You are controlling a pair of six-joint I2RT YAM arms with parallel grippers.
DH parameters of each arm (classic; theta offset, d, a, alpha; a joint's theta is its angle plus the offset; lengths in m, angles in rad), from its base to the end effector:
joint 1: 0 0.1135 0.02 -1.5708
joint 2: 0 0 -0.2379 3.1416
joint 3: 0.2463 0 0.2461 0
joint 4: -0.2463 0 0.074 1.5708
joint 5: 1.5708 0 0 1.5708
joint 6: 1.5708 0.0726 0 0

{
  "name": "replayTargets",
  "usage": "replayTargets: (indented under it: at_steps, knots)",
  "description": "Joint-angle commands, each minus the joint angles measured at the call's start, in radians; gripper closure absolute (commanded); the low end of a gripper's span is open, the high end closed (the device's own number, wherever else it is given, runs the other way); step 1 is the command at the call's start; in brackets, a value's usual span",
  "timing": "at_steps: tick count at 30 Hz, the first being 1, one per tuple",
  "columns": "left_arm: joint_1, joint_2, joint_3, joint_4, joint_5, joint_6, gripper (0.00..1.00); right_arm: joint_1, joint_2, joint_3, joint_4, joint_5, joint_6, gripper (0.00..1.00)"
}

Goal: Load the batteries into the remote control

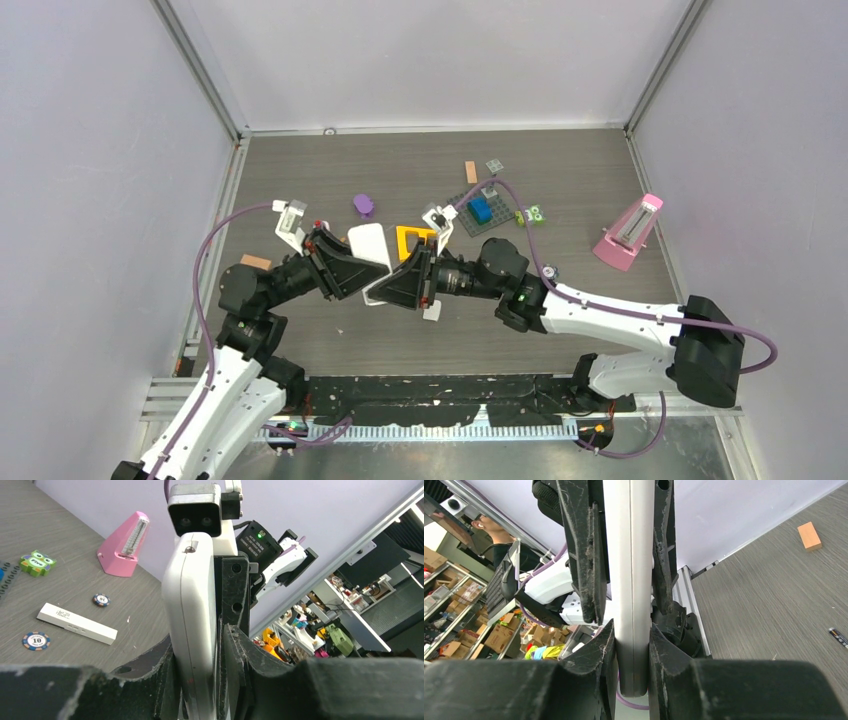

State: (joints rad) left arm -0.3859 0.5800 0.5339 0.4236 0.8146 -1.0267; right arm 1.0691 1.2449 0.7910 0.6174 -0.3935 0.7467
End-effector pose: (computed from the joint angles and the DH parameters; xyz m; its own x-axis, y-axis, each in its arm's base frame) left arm 0.1444 -0.1157 0.3385 -0.5802 -0.3979 -0.7106 0.7502 0.0786 -0.6565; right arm 0.1313 0.2973 0.3111 -0.6161 0.1811 -0.7665 -0.7810 -0.0144 0.6244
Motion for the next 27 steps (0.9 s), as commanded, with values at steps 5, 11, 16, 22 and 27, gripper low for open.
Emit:
replayTargets:
  at_steps: [5, 11, 16, 22, 27]
  knots:
    - [-0.002, -0.005, 0.006, 0.075, -0.066, -0.001, 0.76, -0.009, 0.020, 0.002, 0.065, -0.026, 0.043, 0.89]
    - [-0.002, -0.003, 0.013, 0.025, -0.065, 0.044, 1.00, -0.021, 0.015, -0.013, 0.056, -0.039, 0.056, 0.80]
    - [0.000, -0.016, 0.075, -0.285, -0.181, 0.228, 1.00, -0.035, -0.045, -0.015, -0.068, 0.009, -0.013, 0.30]
    - [-0.001, -0.007, 0.231, -0.781, -0.607, 0.471, 1.00, -0.054, -0.106, 0.023, -0.358, 0.133, -0.246, 0.18]
    - [0.000, -0.004, 0.311, -0.993, -0.910, 0.500, 1.00, -0.054, -0.014, 0.076, -0.549, 0.211, -0.453, 0.23]
